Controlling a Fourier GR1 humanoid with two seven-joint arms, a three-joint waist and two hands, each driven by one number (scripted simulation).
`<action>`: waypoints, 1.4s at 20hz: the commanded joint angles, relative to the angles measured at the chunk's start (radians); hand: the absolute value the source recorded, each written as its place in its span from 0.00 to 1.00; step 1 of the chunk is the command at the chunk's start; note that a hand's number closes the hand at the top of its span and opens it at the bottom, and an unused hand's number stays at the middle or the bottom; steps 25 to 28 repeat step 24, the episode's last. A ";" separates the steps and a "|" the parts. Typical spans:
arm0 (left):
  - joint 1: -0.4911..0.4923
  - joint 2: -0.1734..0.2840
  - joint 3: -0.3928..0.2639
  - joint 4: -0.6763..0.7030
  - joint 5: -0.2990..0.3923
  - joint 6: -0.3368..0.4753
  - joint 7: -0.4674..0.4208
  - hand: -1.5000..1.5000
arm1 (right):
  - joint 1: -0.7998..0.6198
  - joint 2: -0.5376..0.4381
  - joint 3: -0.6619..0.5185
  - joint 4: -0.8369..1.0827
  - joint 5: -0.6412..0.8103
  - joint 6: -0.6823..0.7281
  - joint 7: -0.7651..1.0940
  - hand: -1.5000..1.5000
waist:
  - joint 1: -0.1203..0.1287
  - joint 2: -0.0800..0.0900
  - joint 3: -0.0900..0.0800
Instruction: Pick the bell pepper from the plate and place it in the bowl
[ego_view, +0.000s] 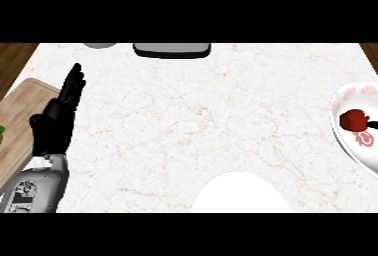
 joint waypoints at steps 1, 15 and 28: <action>-0.024 -0.018 -0.005 0.006 -0.010 0.014 0.023 0.50 | 0.012 -0.114 -0.033 0.070 -0.030 0.163 -0.032 0.00 | -0.008 0.000 0.000; 0.019 0.010 0.028 -0.040 0.007 0.000 0.032 0.50 | 0.242 -0.238 -0.053 0.043 -0.113 0.493 -0.187 0.00 | -0.039 -0.006 0.006; 0.005 0.016 0.029 -0.033 0.000 -0.005 0.040 0.50 | 0.268 -0.218 -0.032 -0.047 -0.172 0.523 -0.168 0.00 | -0.036 -0.010 0.004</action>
